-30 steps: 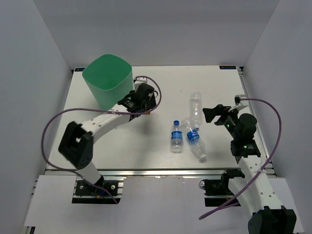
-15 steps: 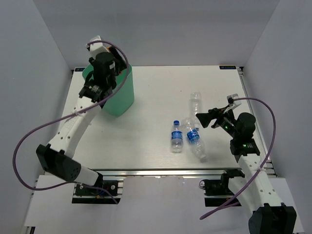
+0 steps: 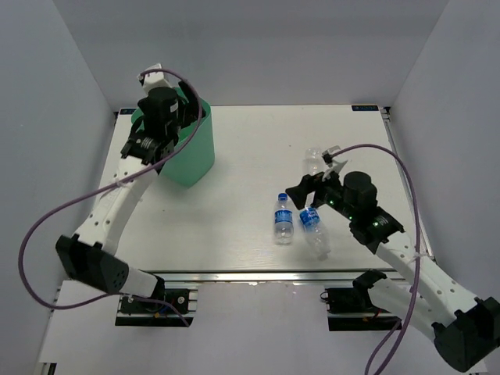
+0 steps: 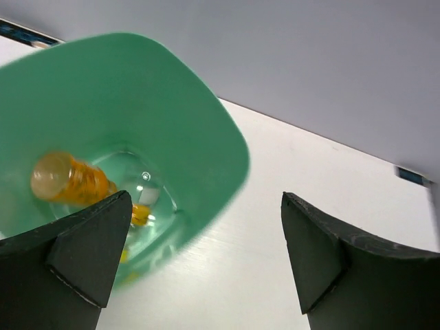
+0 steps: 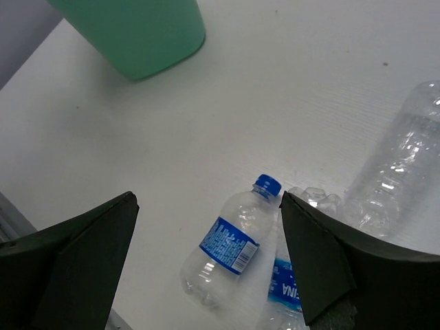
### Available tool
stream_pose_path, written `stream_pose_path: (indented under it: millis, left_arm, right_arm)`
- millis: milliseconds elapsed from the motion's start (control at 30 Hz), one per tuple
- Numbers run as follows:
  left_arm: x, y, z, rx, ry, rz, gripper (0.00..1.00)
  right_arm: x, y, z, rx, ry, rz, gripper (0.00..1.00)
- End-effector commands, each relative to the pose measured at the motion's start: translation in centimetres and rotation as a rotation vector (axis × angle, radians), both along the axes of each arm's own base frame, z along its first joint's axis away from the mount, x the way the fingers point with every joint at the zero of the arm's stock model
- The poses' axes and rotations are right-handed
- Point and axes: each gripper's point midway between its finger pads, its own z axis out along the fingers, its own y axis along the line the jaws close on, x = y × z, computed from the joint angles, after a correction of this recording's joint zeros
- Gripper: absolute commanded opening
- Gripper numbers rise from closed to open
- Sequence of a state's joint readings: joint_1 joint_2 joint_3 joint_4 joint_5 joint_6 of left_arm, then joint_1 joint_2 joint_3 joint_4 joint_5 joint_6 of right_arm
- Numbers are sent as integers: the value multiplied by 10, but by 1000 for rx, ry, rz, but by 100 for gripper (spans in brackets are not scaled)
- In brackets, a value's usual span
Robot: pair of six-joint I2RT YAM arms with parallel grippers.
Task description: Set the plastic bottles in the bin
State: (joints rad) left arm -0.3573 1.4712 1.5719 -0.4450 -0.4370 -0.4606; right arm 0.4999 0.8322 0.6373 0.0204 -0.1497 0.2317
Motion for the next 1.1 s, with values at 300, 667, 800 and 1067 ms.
stream_pose_path:
  millis: [300,667,800,1067]
  left_arm:
    - [-108,-135,-73,-232,26,-500,98]
    - [-148,-130,-171,-239,191,-498,98]
    - [-153,-132,-185,-258,205,-513,98]
    - [-153,-140,-204,-281,249,-521,98]
  right_arm:
    - [-29,31,-86,-371,270,-184,89]
    - [-43,37,-171,-330,330,-266,88]
    - [-33,38,-179,-325,300,-303,85]
    - [-14,50,-176,-357,244,-319,76]
